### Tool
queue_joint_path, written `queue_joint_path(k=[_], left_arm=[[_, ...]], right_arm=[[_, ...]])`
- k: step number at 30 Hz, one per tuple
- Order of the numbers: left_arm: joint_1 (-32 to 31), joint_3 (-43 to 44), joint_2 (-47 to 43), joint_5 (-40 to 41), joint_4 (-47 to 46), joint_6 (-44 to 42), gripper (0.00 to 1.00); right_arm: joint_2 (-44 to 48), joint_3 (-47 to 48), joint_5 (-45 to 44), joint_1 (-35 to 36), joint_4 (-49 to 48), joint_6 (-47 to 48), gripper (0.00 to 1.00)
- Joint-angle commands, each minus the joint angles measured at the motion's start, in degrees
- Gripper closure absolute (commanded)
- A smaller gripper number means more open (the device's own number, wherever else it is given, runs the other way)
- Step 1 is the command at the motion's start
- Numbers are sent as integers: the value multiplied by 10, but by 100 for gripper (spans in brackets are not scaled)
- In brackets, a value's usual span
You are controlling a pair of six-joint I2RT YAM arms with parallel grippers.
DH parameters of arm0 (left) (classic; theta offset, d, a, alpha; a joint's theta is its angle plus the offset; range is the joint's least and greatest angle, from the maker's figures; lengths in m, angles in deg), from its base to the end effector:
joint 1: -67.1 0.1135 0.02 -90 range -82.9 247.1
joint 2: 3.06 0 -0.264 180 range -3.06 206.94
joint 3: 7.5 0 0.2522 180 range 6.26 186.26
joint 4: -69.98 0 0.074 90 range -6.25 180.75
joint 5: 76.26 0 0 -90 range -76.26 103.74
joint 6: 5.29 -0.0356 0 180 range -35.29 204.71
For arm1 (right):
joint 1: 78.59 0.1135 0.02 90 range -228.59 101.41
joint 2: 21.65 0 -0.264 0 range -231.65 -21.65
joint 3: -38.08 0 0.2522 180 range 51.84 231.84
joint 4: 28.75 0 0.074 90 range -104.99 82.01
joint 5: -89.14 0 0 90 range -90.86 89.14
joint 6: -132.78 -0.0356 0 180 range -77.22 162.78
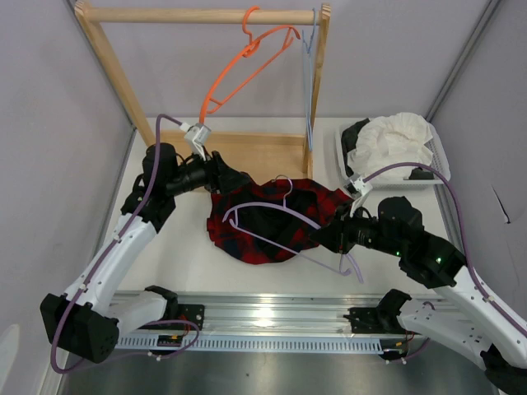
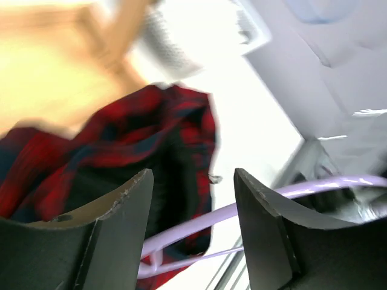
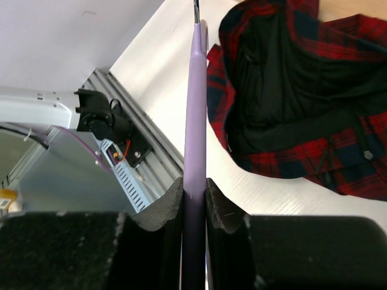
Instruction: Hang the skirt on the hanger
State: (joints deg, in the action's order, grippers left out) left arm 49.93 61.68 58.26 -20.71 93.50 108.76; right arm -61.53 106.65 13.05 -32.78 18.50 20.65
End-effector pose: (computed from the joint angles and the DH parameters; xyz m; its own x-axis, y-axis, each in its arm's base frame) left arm 0.2259 -0.0909 0.3517 -0.5468 -0.1828 -0.8171 0.5924 0.6051 -0.5318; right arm 0.0925 0.1075 0.3693 -0.5276 -0.0181 -0.8493 -0.7083 0.5614 0.4280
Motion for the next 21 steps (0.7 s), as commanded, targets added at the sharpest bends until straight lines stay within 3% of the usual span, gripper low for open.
queue_joint_path(k=[1, 9, 16, 21], left_arm=[[-31, 64, 2, -125, -57, -71, 37], [-90, 103, 46, -227, -30, -112, 37], [-91, 93, 30, -230, -9, -134, 37], [-92, 85, 38, -278, -22, -122, 37]], right_arm=[[-12, 35, 52, 3, -60, 15, 100], [-42, 41, 114, -5, -106, 1, 100], [-57, 58, 165, -49, -126, -17, 100], [-68, 63, 176, -51, -143, -27, 100]])
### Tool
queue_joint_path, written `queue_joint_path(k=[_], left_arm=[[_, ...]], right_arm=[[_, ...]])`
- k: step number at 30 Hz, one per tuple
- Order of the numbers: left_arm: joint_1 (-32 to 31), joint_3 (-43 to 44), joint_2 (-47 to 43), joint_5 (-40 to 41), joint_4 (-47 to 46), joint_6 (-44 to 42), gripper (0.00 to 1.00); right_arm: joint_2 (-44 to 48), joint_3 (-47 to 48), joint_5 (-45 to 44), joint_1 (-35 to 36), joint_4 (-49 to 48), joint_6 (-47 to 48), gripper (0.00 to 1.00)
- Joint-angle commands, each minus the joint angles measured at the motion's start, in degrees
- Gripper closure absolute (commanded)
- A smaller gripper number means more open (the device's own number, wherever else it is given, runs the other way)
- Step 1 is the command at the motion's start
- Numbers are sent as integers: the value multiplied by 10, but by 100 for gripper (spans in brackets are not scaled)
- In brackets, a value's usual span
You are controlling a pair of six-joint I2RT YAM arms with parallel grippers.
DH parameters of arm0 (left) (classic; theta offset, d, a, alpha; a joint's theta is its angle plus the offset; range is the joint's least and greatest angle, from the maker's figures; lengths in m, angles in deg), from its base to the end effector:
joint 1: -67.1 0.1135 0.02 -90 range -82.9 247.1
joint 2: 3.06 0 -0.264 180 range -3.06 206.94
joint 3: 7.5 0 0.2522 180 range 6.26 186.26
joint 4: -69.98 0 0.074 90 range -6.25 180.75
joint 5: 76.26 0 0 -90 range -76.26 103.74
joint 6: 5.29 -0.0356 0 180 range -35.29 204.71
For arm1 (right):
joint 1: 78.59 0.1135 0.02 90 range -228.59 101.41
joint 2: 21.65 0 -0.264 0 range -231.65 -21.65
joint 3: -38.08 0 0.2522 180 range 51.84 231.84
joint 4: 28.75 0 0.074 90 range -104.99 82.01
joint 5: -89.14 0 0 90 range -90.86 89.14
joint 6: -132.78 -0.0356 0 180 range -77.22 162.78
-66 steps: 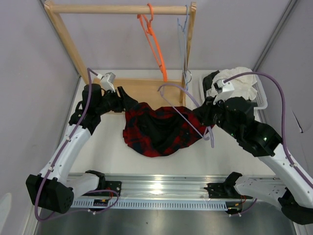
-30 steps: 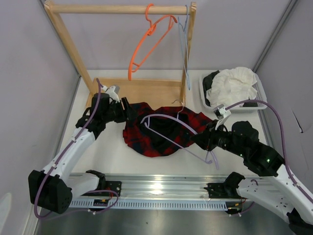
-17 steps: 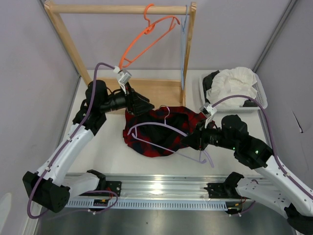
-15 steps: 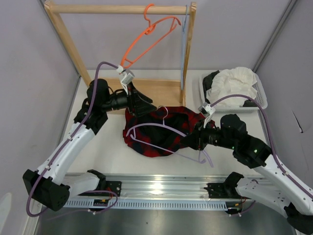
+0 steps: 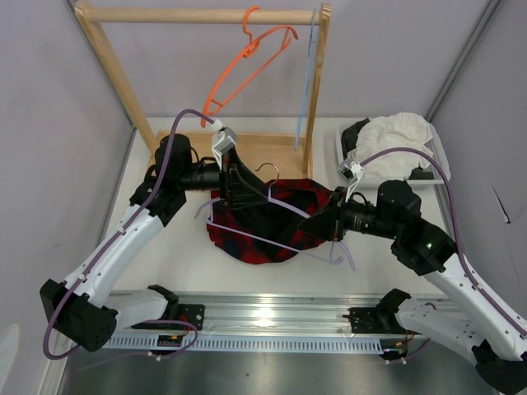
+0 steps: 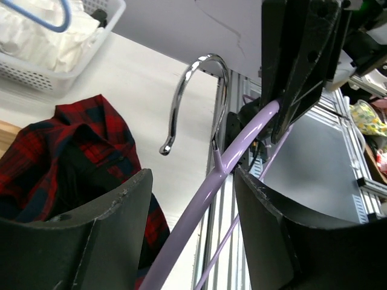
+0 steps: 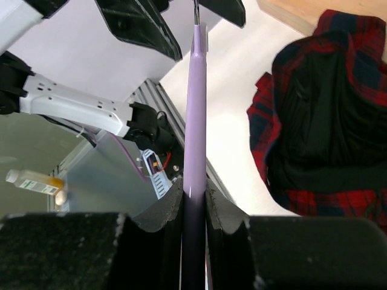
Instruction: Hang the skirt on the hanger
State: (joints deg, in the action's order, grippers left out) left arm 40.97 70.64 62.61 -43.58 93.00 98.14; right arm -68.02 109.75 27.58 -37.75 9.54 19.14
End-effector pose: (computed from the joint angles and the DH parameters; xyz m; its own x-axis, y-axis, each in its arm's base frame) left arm 0.2105 -0.1366 0.3914 -0.3877 0.0505 -0.9204 0.9157 0.1358 -0.3782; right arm 0.1164 0.1230 0.3887 -0.5271 0.0104 -0.8497 -0.7802 0.3904 0.4888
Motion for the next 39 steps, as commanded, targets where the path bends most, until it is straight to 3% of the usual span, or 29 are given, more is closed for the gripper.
queue_joint_path(k=[1, 12, 17, 22, 25, 28, 29, 32, 35, 39], left_arm=[[-3, -6, -6, -55, -20, -14, 37], [-7, -4, -3, -89, 11, -39, 39], [-7, -11, -4, -94, -2, -28, 48], [-9, -8, 0, -91, -3, -23, 70], [-9, -9, -5, -69, -3, -24, 100], [-9, -8, -14, -28, 12, -43, 100], [-9, -14, -23, -13, 10, -47, 100], [-9, -21, -28, 53, 15, -64, 100], [-9, -24, -31, 96, 30, -82, 100], [-9, -27, -28, 146, 61, -108, 100]], right_arm=[[-6, 32, 31, -2, -55, -12, 100], [-28, 52, 32, -5, -76, -14, 100], [-44, 64, 37, -7, -74, -9, 100], [-48, 63, 21, -8, -71, -7, 100], [-55, 70, -9, -8, -50, -6, 100], [-63, 84, -87, -8, -1, -1, 70], [-65, 90, -116, -8, 16, -4, 52], [-79, 108, -251, -8, 86, -16, 34], [-84, 113, -354, -9, 135, -40, 27], [-82, 99, -419, -18, 165, -83, 25]])
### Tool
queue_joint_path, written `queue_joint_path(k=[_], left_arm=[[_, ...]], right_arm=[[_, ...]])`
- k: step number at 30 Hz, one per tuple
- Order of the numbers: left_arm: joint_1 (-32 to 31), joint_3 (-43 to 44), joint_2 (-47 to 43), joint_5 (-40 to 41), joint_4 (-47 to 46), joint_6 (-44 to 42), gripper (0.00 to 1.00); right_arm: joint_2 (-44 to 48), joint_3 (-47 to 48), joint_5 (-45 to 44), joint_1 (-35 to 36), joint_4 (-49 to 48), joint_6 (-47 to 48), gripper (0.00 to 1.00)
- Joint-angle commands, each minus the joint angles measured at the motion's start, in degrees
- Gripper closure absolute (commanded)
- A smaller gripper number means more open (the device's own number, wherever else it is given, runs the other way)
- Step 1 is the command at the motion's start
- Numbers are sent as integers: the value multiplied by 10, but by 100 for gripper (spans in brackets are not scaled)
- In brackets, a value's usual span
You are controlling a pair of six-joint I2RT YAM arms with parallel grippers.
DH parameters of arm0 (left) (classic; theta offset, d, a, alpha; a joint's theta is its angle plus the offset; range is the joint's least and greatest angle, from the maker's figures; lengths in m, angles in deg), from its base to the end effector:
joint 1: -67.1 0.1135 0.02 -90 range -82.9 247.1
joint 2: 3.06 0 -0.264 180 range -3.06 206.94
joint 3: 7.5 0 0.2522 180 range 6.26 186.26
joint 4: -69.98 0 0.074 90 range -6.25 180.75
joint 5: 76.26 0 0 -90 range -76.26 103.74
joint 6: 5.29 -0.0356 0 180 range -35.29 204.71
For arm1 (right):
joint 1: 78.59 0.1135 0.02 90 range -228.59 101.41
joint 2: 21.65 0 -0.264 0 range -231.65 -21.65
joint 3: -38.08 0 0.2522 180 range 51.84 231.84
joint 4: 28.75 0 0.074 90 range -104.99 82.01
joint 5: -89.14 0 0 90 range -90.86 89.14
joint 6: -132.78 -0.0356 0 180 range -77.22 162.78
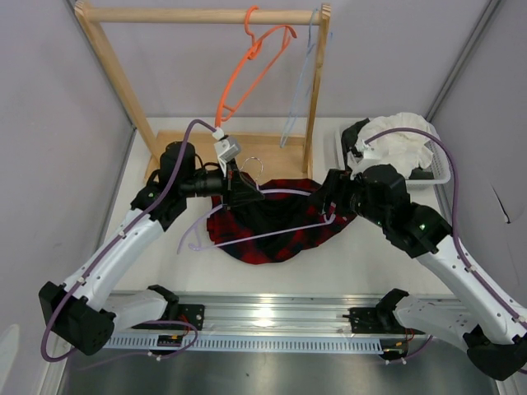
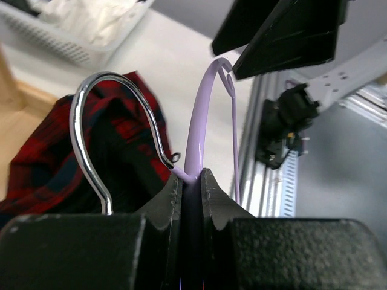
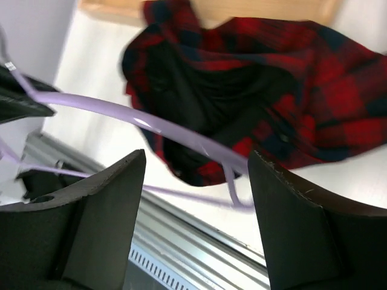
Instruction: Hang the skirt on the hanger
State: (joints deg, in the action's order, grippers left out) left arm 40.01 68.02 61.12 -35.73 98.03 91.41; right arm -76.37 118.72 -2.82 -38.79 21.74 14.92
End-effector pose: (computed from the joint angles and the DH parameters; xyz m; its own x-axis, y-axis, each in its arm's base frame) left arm 0.2061 -0.1358 0.3728 -0.3644 0.1012 -0.9257 0.9077 0.2606 -0.3288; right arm 0.1498 0.1233 0.3937 -0.5702 0.1328 -0.8107 -0.3952 0.8208 0.4124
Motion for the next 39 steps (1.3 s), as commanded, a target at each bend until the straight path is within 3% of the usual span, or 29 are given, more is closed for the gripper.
queue_joint_path(k=[1, 4, 7, 9, 13, 19, 26, 37, 39], left_arm=[[-1, -1, -13, 79, 16, -43, 100], [-2, 2, -13, 121, 43, -64, 100], [-12, 3, -13, 194, 71, -99, 100], [-19, 2, -14, 215, 83, -122, 100], [-21, -12, -27, 224, 85, -151, 100], [-23, -31, -28, 161, 75, -161, 100], [-33, -26, -15, 125, 95, -164, 100], [-43, -37, -7, 153, 94, -161, 100], [-42, -34, -7, 155, 92, -159, 100]], right_arm=[[2, 5, -119, -12, 47, -47, 25], [15, -24, -108, -35, 40, -65, 30], [29, -73, -78, -49, 15, -84, 48], [44, -112, -44, -56, -13, -92, 54], [68, -150, -24, -63, -28, -98, 63], [96, -213, 13, -63, -49, -104, 77], [111, -292, 13, -63, -100, -117, 76], [87, -428, 80, -60, -325, -119, 62], [76, -438, 71, -58, -345, -115, 64]])
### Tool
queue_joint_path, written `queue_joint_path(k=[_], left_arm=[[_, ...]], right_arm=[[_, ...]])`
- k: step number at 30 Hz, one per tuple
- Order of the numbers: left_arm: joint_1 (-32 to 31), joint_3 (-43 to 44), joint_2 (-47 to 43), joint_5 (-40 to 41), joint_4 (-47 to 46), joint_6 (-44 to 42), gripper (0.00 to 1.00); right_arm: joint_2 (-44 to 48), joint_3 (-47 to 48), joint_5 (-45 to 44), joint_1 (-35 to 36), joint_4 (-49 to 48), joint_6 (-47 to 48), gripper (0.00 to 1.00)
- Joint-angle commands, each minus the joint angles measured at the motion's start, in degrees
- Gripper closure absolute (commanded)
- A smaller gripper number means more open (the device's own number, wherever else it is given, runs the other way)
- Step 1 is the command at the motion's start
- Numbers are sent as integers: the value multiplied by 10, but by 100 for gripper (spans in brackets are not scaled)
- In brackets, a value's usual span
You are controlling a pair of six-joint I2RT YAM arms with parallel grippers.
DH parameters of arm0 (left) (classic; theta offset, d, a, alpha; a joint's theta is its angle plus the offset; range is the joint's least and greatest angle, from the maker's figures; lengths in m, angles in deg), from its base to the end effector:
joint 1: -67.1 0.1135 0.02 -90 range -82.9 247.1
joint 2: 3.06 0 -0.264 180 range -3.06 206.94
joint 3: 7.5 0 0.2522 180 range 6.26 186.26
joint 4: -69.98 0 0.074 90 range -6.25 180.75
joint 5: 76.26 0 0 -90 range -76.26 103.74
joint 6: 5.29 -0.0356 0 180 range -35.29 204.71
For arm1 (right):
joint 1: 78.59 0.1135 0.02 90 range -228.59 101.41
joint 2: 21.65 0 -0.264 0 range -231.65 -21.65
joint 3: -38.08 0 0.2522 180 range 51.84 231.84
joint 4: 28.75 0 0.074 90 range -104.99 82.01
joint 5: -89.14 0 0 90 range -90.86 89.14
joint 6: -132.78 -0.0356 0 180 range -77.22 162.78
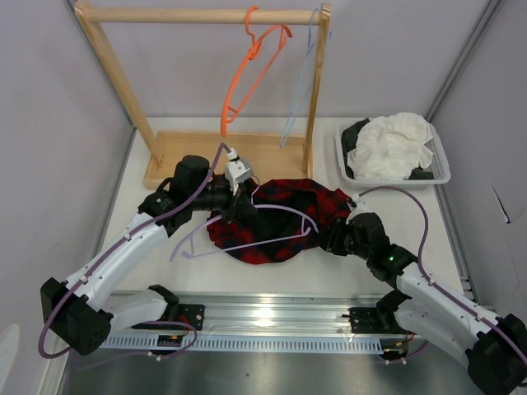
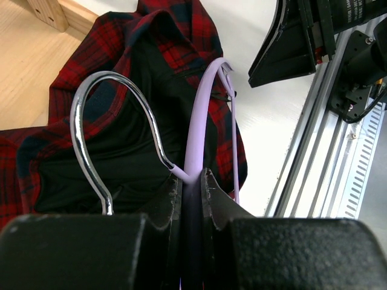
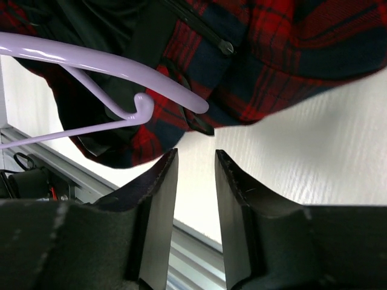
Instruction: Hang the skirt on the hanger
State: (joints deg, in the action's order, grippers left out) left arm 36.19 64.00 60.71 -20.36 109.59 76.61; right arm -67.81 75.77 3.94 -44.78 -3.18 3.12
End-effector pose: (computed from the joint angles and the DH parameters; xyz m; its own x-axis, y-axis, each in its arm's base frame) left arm 0.1966 -0.1410 0.3296 -0.3311 0.3342 -0.8824 0.8894 0.4230 -0.1735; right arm 0.1457 0.1011 0.2055 -0.7487 0.2640 -0.6080 -0.1744 0.8065 0.5649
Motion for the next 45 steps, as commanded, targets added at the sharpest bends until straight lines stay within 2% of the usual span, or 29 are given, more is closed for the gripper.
queue_joint_path(k=[1, 4, 8, 26, 45], left_arm=[[-5, 6, -3, 3, -25, -11, 100], [-5, 8, -2, 4, -25, -10, 100], [-5, 11, 0, 6, -25, -11, 100], [-4, 9, -1, 5, -28, -7, 100], [-5, 15, 3, 4, -26, -7, 100]], right_arm=[[-13, -12, 5, 1, -104, 5, 66], [-34, -23, 3, 1, -138, 5, 77], [-61, -35, 7, 1, -178, 6, 84], [-77, -47, -6, 1, -174, 22, 76], [-97, -62, -1, 1, -196, 18, 76]])
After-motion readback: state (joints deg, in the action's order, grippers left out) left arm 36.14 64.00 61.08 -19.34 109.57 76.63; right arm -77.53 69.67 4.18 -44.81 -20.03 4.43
